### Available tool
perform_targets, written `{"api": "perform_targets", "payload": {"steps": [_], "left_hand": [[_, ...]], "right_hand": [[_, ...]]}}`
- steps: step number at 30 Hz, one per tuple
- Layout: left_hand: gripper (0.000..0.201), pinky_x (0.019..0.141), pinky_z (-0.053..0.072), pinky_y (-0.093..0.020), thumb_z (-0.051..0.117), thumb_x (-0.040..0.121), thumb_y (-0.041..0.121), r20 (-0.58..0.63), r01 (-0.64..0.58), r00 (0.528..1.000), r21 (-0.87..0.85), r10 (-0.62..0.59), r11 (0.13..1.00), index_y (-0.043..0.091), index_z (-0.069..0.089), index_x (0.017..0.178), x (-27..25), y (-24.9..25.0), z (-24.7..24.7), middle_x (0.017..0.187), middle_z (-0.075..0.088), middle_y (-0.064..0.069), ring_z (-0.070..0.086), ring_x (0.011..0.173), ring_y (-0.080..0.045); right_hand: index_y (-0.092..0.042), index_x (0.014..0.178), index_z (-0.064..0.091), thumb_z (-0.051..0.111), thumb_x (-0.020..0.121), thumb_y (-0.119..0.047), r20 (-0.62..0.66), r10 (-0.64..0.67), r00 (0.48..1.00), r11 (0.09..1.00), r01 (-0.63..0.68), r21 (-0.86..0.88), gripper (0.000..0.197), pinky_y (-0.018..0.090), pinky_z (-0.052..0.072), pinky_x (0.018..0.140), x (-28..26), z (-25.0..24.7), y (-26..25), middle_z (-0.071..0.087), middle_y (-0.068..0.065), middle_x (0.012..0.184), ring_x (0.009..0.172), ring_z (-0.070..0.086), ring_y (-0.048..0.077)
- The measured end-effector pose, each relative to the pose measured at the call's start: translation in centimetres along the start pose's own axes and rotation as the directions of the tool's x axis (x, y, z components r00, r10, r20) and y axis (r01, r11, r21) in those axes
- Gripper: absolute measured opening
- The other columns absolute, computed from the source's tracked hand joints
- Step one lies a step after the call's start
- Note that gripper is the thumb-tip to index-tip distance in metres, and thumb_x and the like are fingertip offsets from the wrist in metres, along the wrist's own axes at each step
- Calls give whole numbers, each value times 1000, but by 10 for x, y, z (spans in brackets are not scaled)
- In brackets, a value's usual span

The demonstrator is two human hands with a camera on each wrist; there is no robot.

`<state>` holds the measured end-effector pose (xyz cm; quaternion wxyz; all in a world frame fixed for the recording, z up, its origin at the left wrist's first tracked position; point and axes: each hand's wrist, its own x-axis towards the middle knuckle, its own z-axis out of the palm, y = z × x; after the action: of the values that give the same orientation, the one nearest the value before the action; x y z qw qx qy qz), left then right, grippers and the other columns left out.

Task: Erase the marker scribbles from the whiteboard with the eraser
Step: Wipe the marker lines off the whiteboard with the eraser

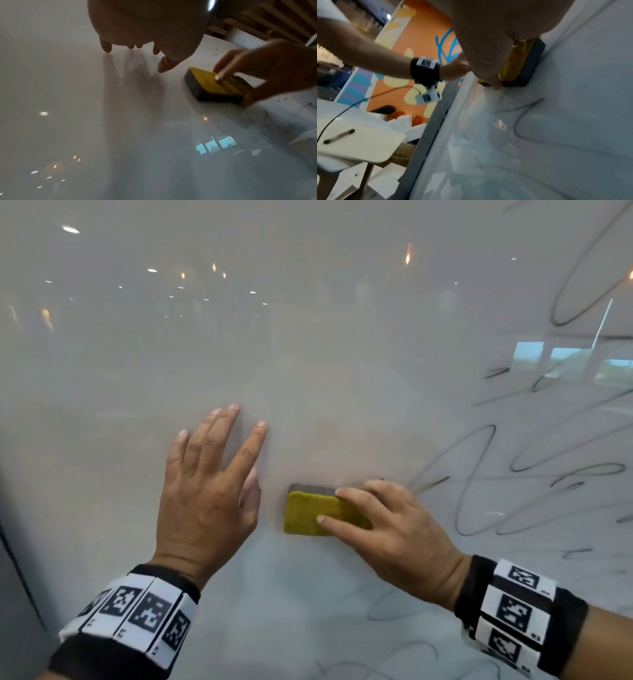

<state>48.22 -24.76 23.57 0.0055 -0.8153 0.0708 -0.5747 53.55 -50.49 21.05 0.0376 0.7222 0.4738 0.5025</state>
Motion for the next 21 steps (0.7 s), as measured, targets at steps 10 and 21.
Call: {"api": "perform_targets", "payload": {"steps": [10, 21], "left_hand": [[54, 111, 31, -58, 58, 88, 23, 27, -8, 1000, -5, 8, 1000, 18, 51, 141, 31, 18, -3, 151, 39, -18, 36, 139, -37], [56, 113, 27, -57, 56, 90, 24, 66, 16, 998, 5, -16, 1000, 17, 48, 144, 28, 22, -3, 154, 36, -18, 31, 141, -36]], "right_hand": [[-20, 121, 71, 73, 85, -19, -159, 251, 955, 967, -255, -1, 36, 48, 50, 82, 14, -30, 37, 63, 18, 119, 99, 54, 38], [-24, 118, 71, 73, 80, -15, -78, 172, 982, 985, -173, -12, 39, 47, 49, 79, 0, -33, 44, 65, 16, 117, 99, 52, 35]]}}
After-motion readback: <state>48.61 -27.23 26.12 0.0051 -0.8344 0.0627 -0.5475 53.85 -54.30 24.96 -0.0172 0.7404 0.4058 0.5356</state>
